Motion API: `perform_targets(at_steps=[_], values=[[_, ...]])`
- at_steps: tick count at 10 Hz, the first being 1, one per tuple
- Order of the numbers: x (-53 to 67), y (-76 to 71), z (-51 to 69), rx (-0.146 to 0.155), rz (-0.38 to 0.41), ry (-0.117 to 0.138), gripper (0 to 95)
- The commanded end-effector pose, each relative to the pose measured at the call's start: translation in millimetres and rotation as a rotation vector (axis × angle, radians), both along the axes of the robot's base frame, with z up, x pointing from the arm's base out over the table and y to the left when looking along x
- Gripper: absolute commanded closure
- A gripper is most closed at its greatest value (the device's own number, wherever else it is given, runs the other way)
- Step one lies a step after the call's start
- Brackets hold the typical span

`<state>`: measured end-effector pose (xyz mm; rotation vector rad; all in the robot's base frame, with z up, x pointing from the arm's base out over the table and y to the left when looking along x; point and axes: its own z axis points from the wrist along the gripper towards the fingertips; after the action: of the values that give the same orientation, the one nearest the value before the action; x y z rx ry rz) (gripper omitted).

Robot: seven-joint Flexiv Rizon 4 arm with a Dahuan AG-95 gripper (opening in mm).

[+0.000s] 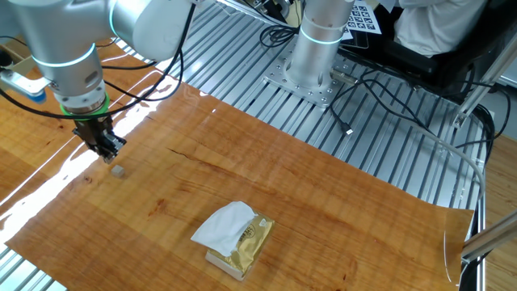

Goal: Use the gripper to push the small block from left to right

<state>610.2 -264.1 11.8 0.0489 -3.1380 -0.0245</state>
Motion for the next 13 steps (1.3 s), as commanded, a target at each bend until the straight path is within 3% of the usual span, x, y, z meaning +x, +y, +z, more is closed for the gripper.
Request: perform_targets(at_steps=[1, 7, 13], values=[[-0.8, -0.2, -0.9, 0.001, -0.002, 0.000, 95.0], [-3.9, 2.1, -6.3, 0.009, -0.020, -0.001, 95.0], [-7.0, 17.1, -10.6, 0.023, -0.031, -0.006, 95.0]])
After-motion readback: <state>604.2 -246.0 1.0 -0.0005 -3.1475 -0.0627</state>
